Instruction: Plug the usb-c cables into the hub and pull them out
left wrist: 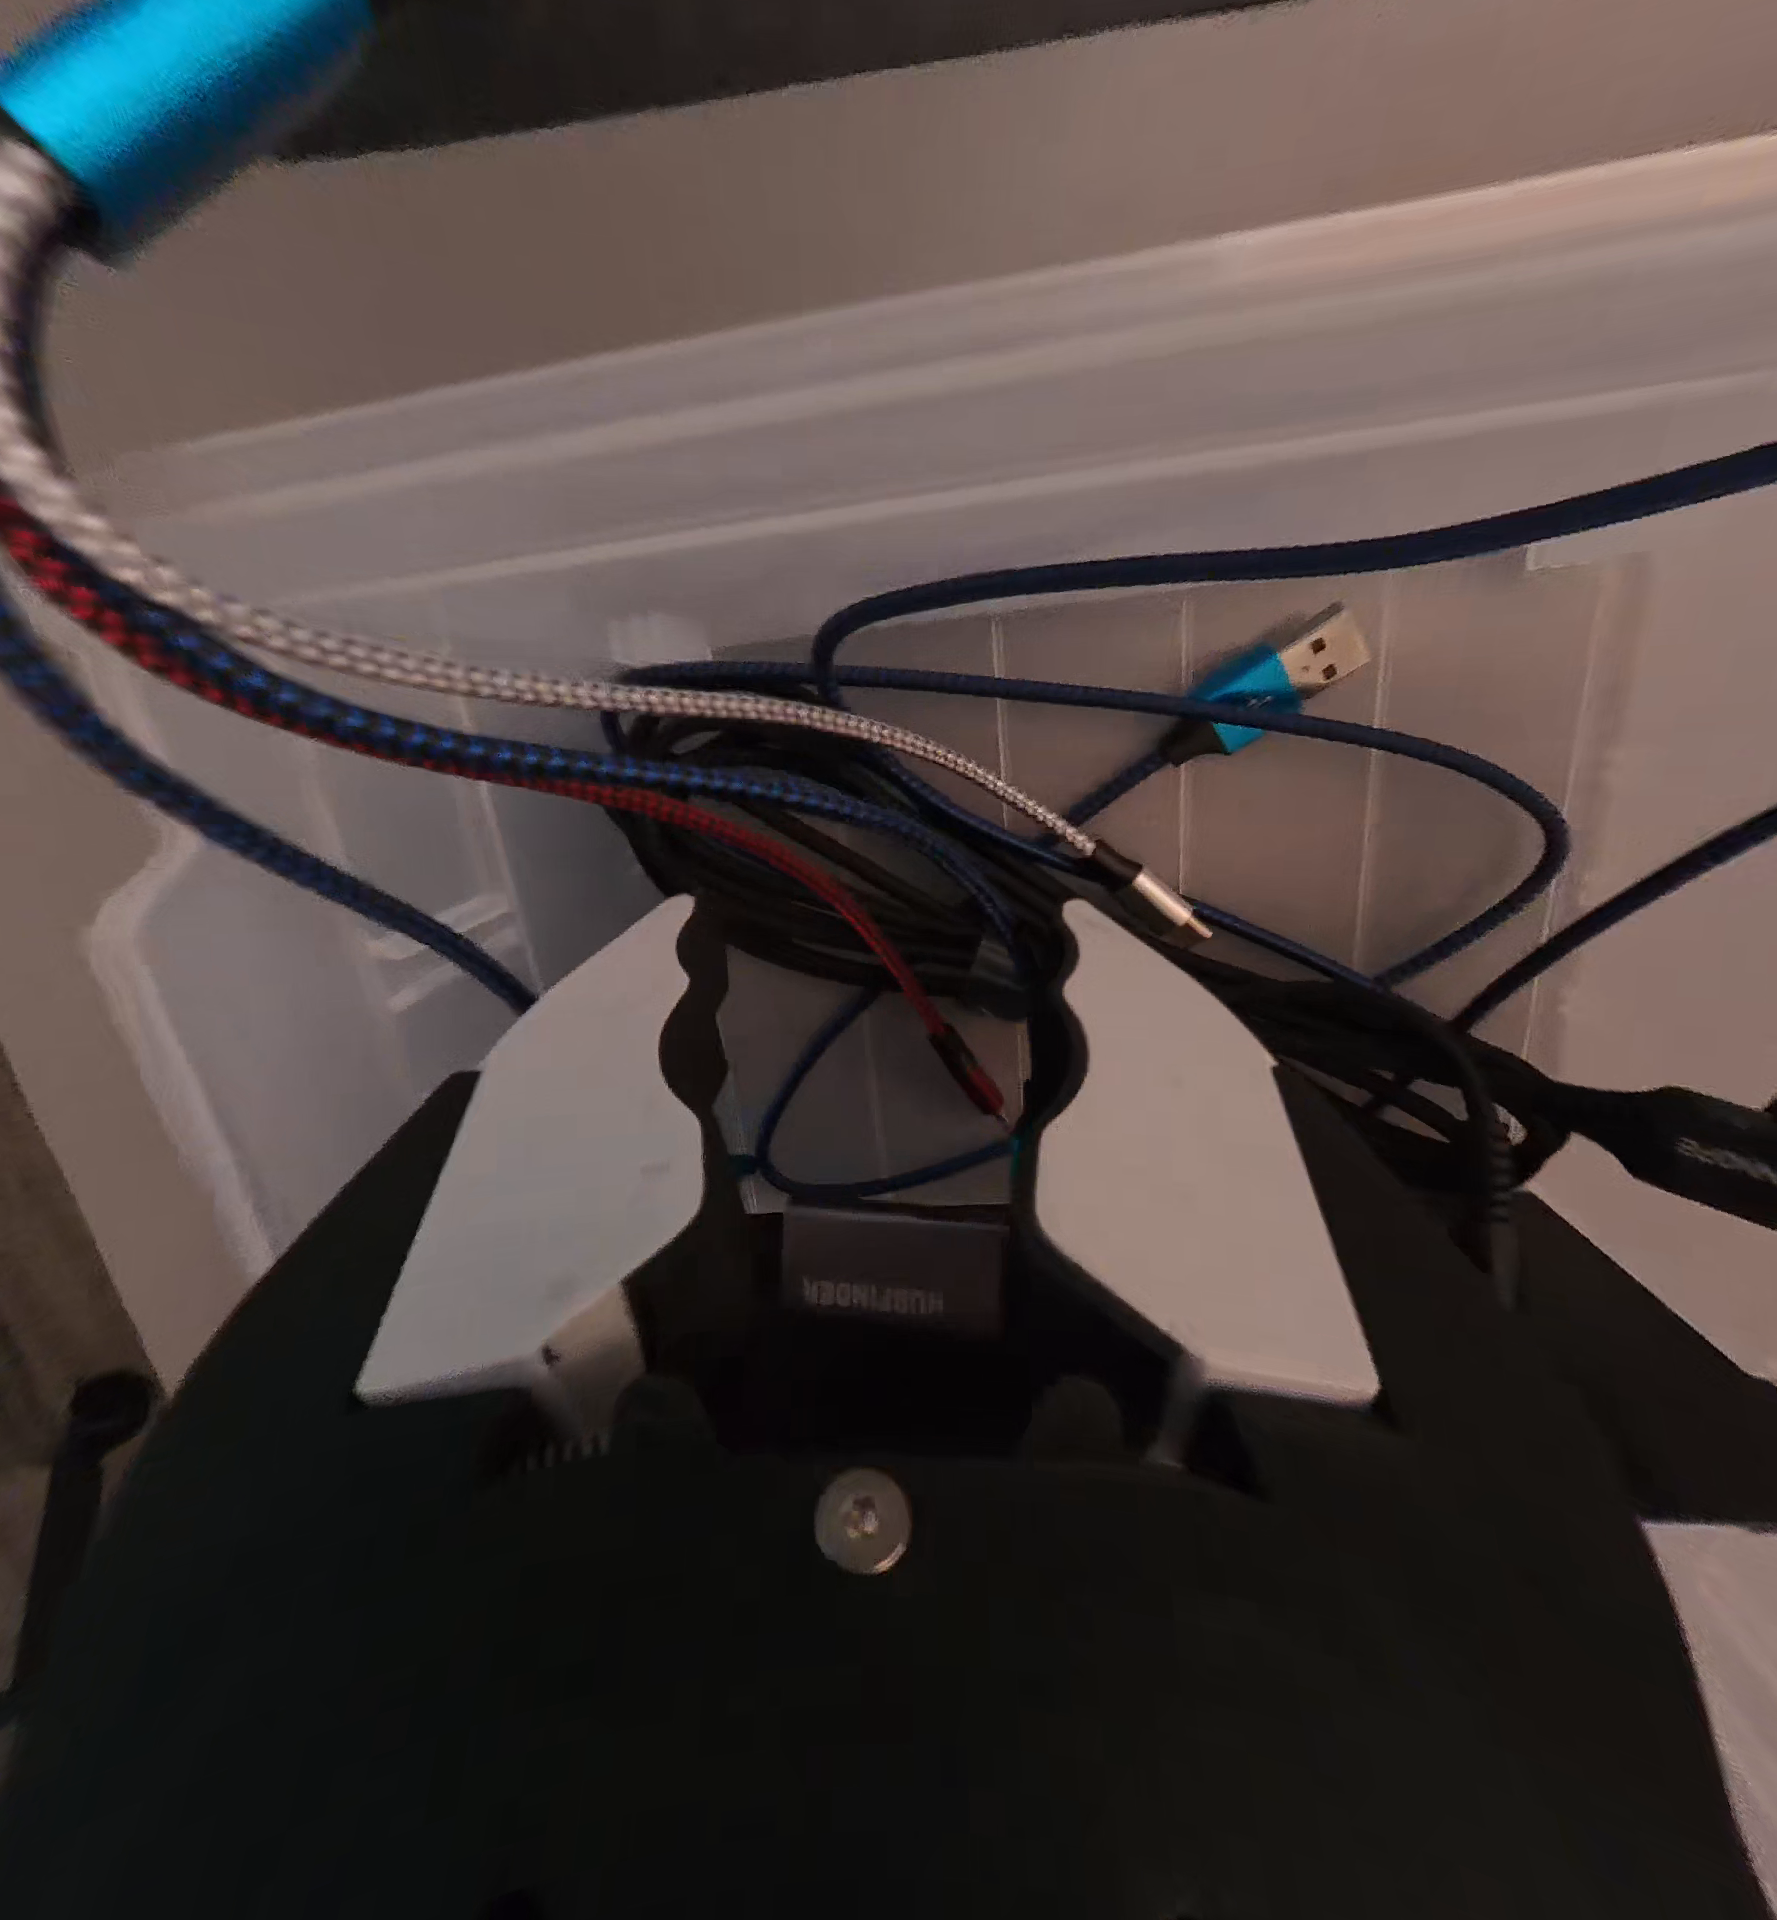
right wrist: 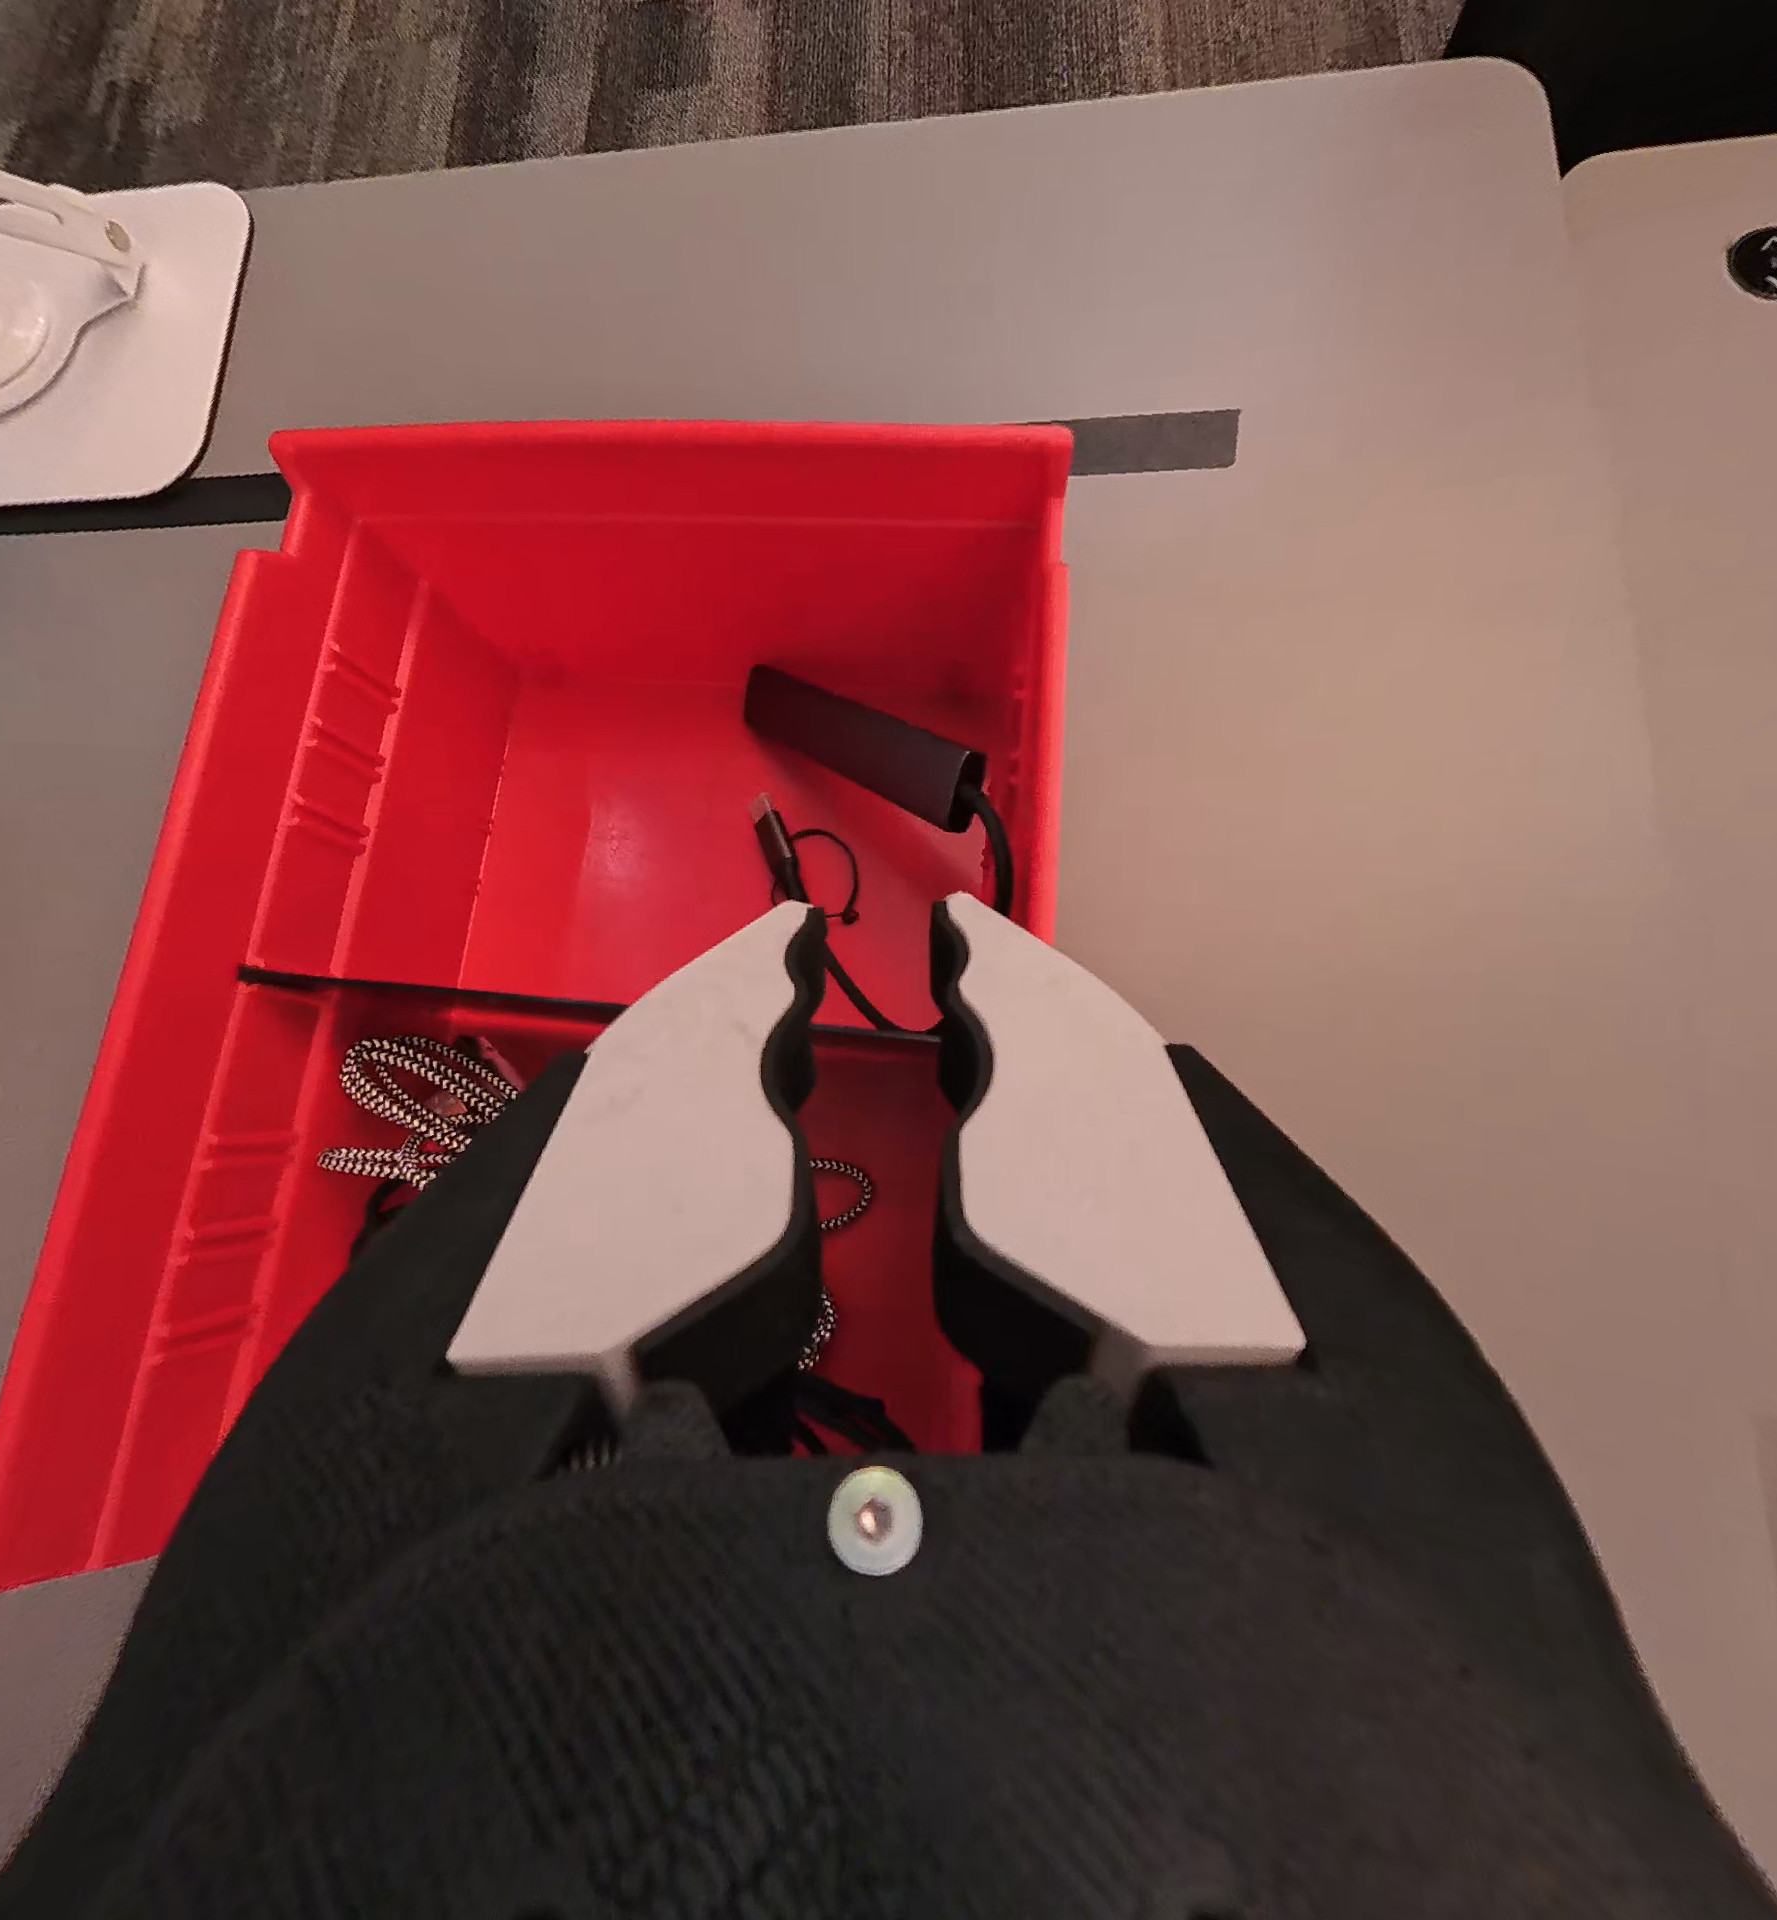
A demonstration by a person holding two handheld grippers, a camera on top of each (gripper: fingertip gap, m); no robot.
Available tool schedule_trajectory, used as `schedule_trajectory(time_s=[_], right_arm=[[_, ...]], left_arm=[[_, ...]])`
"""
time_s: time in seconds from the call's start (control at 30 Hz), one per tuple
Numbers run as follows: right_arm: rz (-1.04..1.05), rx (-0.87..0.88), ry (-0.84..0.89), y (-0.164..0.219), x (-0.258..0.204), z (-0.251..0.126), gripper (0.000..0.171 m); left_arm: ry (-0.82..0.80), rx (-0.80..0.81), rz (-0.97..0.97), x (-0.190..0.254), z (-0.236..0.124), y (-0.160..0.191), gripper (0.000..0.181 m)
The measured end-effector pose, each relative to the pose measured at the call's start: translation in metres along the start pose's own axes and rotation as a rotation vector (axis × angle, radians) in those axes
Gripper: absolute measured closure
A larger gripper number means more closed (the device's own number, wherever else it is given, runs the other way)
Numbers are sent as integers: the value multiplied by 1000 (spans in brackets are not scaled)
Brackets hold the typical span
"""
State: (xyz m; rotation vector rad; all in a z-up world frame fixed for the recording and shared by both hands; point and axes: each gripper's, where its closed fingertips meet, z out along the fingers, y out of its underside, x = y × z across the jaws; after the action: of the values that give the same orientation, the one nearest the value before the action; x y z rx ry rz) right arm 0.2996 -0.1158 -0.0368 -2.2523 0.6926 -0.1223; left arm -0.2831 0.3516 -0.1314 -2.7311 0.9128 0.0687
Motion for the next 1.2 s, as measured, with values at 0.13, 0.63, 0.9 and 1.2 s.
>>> schedule_trajectory(time_s=[0.13,0.63,0.9,1.2], right_arm=[[-35,-24,9,3,-4,4,150],[-84,-28,35,4,-1,4,151],[-92,-5,36,1,0,1,151],[-134,20,53,-8,-7,-3,151]], left_arm=[[27,-40,-45,0,9,4,119],[259,44,-53,29,5,-5,180],[402,275,-43,37,-57,-16,180],[419,619,61,47,-169,-17,181]])
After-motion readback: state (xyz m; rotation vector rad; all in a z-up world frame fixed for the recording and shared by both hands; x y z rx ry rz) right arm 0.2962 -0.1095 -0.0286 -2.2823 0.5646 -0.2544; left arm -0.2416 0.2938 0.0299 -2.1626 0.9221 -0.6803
